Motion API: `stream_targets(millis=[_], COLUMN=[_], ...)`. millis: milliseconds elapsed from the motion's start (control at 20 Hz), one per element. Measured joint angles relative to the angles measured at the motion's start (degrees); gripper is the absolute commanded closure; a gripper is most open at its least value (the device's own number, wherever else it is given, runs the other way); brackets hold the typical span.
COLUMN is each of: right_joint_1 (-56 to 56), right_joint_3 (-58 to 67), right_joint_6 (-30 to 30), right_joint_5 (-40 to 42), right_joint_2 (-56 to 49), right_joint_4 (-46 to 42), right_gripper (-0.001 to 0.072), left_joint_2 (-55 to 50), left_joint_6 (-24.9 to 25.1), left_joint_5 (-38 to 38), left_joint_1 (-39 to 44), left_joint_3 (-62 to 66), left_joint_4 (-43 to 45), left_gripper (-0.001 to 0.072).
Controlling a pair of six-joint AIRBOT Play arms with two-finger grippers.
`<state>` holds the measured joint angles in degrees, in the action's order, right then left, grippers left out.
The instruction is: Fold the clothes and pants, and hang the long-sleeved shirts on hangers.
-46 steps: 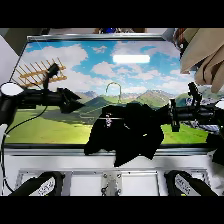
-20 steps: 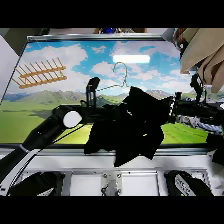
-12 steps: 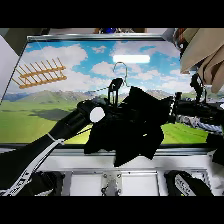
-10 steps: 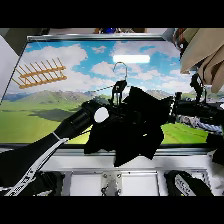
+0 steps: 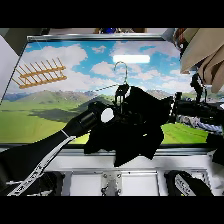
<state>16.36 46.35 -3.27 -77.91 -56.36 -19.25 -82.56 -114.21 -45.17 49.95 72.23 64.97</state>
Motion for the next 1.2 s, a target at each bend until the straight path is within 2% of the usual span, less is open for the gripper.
stream_targets(millis=[150, 200, 250, 300, 350, 600, 750, 950, 1200], right_joint_1=[0.00, 0.00, 0.00, 0.00, 0.00, -0.02, 0.00, 0.09, -0.17], right_joint_3=[0.00, 0.00, 0.00, 0.00, 0.00, 0.00, 0.00, 0.02, 0.00], right_joint_6=[0.00, 0.00, -0.02, -0.02, -0.02, 0.02, 0.02, -1.84, -4.63], right_joint_5=[-0.20, -0.28, -0.33, -0.33, -0.46, -0.94, -0.76, -0.66, 0.11], right_joint_2=[0.00, 0.00, 0.00, 0.00, 0.00, 0.31, 1.51, 2.93, 3.50], right_joint_4=[0.00, 0.00, 0.00, 0.00, 0.02, 0.09, 0.37, 0.20, -0.33], right_gripper=[0.0696, 0.0697, 0.0697, 0.0697, 0.0696, 0.0697, 0.0697, 0.0698, 0.0698], left_joint_2=[-0.76, -0.90, -1.01, -1.07, -1.14, -1.16, 0.33, 5.38, 13.38], left_joint_6=[-1.33, -1.73, -1.99, -2.38, -2.58, -3.41, -3.87, -3.76, -1.66], left_joint_5=[0.59, 0.85, 1.18, 1.42, 1.68, 1.42, -2.01, -7.65, -12.68], left_joint_1=[0.00, 0.00, 0.00, 0.00, 0.02, -0.90, -3.28, -6.84, -10.67], left_joint_3=[0.02, 0.02, 0.02, 0.02, 0.02, 0.02, 0.02, 0.02, 0.04], left_joint_4=[-0.02, -0.02, -0.02, -0.04, -0.02, -0.02, 0.96, 7.06, 11.26], left_gripper=[0.0325, 0.0401, 0.0570, 0.0669, 0.0690, 0.0691, 0.0692, 0.0692, 0.0692])
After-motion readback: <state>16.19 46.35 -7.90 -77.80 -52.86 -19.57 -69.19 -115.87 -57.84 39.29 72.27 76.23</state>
